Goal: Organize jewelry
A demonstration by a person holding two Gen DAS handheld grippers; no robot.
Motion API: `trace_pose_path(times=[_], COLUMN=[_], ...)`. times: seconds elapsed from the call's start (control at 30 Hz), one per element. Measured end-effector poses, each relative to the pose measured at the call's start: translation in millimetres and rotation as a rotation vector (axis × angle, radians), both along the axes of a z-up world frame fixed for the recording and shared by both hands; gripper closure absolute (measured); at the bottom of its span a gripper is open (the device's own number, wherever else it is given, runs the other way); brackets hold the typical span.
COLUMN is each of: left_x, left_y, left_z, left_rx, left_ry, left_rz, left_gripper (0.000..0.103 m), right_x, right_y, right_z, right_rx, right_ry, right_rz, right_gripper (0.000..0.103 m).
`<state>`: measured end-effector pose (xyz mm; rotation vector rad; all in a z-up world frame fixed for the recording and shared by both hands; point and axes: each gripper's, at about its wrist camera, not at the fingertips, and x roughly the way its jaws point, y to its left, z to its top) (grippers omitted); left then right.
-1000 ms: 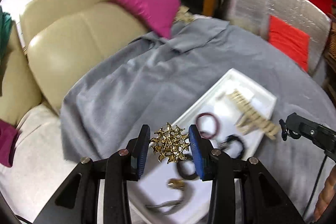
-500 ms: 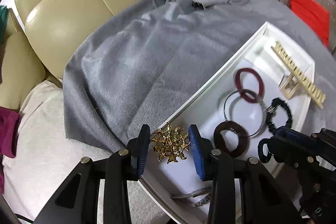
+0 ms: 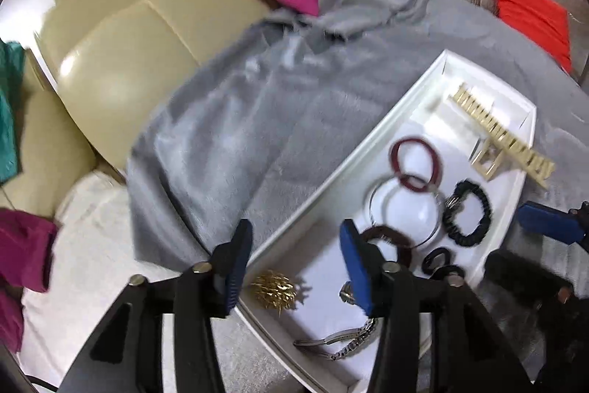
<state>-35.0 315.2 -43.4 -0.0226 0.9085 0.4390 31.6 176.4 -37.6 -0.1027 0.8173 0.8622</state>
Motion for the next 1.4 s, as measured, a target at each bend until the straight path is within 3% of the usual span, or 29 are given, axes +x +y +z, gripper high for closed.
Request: trace_pose_path(times=[0.1,0.17,0.3,0.43,0.6,0.7,0.93,1.4], left_x=[-14,-27,-54,-84,-123,-137,-159,-171], left_y=[-15,-25,-37,-42,-55,-62,-63,-56], left_z=[24,42,81,115,151,160,164,162], left_rx=[0.070,0.103,0.163,0.191,0.237,0.246,0.149,0.164], left_ry=[-0.065,-0.099,-0.169,-0.230,-0.295,-0.309,-0.298,-0.294], left_rz=[-0.011,-0.021,-0.036,-0.030,-0.020,-0.018,0.008,0.056], left_gripper=[0.048,0.035,0.034,0.019,0.013,0.005,0.005,0.005], right_x=[-4,-9,-28,-57,-98,-117,-145,-162], right_y=[-24,-39,-68,-88,-98,-100,-95,-76], right_z=[15,27,53,74,90,94,106,111], right_rx=[0.038,0.063,0.103,0.120,0.091,0.063,0.045,0.044], right_ry=[-0.018,-0.044,-0.089,-0.114,-0.141,-0.166,-0.186,-0.196], right_rz=[-0.036,-0.066,-0.123,-0.163,-0.195,-0.208,-0.228,-0.199], right_gripper=[0.040,0.040,0.040,0.040,0.040,0.040,0.039,0.038])
